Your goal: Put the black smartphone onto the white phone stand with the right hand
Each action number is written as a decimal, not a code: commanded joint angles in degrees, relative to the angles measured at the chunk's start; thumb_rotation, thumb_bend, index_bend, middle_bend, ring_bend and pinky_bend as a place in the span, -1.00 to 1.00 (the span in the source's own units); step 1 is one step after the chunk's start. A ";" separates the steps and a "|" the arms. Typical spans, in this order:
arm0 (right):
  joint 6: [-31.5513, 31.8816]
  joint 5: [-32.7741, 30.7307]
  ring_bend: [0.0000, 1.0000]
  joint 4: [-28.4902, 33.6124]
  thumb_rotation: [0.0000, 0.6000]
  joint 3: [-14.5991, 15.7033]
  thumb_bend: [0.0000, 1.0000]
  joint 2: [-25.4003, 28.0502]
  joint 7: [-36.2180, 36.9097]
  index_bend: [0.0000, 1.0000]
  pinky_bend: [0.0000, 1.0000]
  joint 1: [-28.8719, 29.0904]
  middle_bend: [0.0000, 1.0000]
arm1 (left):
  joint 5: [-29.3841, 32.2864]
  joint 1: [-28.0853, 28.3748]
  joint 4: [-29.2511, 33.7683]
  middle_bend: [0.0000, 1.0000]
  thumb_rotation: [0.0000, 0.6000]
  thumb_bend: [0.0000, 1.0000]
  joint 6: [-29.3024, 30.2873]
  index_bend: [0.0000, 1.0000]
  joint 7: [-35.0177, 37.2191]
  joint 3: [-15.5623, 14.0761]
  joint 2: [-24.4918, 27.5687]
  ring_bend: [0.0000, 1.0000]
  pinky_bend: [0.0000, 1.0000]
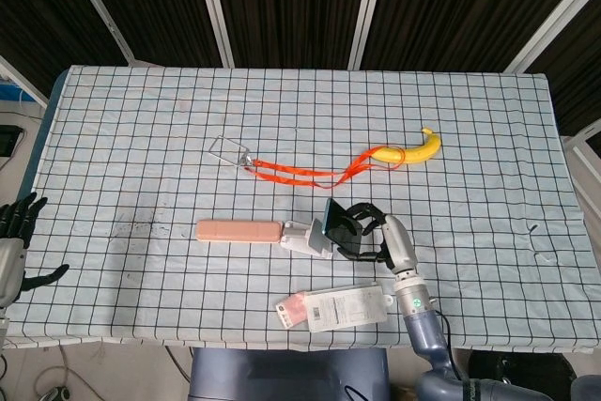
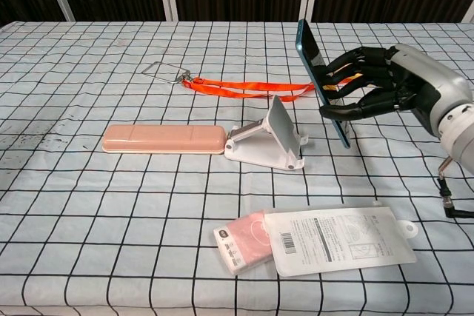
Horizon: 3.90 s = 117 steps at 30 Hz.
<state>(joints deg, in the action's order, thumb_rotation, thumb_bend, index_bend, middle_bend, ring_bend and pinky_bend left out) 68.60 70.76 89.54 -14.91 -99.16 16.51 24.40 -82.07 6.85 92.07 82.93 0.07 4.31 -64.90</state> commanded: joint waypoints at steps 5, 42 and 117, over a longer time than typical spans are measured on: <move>0.14 -0.90 0.12 -1.61 1.00 -0.02 -0.49 -3.17 0.77 0.35 0.01 0.10 0.34 | -0.11 0.11 -0.04 -1.00 1.00 -1.00 -0.23 -1.00 0.51 -0.04 0.10 -1.00 -1.00; 0.38 -0.18 0.12 -7.34 1.00 -1.17 -0.49 -10.91 5.98 0.35 0.01 0.02 0.34 | 0.10 0.56 -0.01 -1.00 1.00 -1.00 -1.11 -1.00 1.66 -0.05 0.49 -1.00 -1.00; 0.16 3.13 -0.05 -16.10 1.00 -0.82 -0.56 -15.23 11.12 0.24 -0.23 -0.14 0.15 | 0.65 0.75 0.33 -1.00 1.00 -1.00 -1.63 -1.00 2.09 -0.07 0.63 -1.00 -1.00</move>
<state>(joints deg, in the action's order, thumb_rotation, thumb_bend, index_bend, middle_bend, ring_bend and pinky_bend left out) 68.76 73.88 73.45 -15.74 -114.39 27.64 24.27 -81.42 7.60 92.40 81.30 2.16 4.24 -64.27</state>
